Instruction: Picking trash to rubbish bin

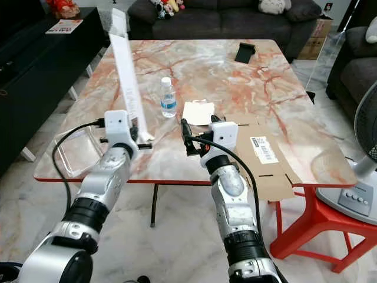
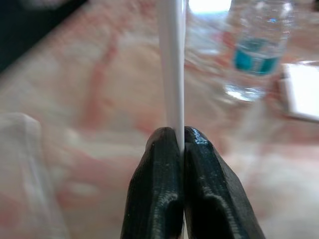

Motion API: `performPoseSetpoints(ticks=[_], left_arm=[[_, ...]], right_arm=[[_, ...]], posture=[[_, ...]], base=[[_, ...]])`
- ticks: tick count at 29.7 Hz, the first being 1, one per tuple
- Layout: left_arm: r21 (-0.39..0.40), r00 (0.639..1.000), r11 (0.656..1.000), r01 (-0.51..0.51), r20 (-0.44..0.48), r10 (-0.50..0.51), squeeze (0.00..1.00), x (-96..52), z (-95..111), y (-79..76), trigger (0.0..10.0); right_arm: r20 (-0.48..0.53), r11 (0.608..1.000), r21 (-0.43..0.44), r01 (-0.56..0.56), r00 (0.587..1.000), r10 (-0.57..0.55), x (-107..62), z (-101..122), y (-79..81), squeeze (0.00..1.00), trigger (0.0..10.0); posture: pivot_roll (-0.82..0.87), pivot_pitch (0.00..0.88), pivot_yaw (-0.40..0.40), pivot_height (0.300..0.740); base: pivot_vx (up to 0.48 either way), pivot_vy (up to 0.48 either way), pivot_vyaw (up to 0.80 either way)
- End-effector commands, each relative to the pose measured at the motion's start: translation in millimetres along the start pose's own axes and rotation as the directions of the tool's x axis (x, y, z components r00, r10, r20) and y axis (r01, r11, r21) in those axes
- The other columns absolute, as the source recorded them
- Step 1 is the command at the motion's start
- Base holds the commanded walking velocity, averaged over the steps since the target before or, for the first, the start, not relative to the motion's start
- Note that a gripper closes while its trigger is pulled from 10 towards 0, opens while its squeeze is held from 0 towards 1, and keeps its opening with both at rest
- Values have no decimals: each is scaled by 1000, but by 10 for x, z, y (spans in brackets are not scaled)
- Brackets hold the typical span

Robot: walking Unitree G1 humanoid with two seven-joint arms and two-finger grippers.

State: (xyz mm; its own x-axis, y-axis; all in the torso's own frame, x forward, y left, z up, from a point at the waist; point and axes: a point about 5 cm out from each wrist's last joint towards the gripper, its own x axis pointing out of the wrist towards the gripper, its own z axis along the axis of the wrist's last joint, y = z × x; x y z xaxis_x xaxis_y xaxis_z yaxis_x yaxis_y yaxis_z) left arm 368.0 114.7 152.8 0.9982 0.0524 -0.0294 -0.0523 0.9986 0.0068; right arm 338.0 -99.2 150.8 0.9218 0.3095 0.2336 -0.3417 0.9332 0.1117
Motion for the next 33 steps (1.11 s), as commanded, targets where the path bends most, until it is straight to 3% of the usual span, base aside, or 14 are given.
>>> performPoseSetpoints(ticks=[1, 8, 16, 33], left_arm=[[71, 995, 997, -34, 100, 27, 0, -22, 134, 35, 10000], [187, 961, 977, -98, 274, 44, 0, -144, 283, 119, 10000], [273, 923, 958, -93, 384, -20, 0, -233, 394, 56, 10000], [254, 905, 966, -52, 422, -62, 0, -189, 441, -41, 10000]], right_arm=[[57, 1000, 8, -12, 998, 11, 60, 124, 48, 0, 10000], [130, 1000, 8, -7, 992, 6, 139, 323, 46, 0, 10000], [123, 1000, 0, 14, 992, -13, 148, 317, -9, 0, 10000], [157, 996, -26, 89, 984, -84, 98, 384, -184, 0, 10000]], posture=[[-139, 71, 21, 740], [-122, 82, 2, 740], [-119, 66, 15, 740], [-172, 56, 51, 740]], base=[[0, 0, 0], [0, 0, 0], [0, 0, 0], [0, 0, 0]])
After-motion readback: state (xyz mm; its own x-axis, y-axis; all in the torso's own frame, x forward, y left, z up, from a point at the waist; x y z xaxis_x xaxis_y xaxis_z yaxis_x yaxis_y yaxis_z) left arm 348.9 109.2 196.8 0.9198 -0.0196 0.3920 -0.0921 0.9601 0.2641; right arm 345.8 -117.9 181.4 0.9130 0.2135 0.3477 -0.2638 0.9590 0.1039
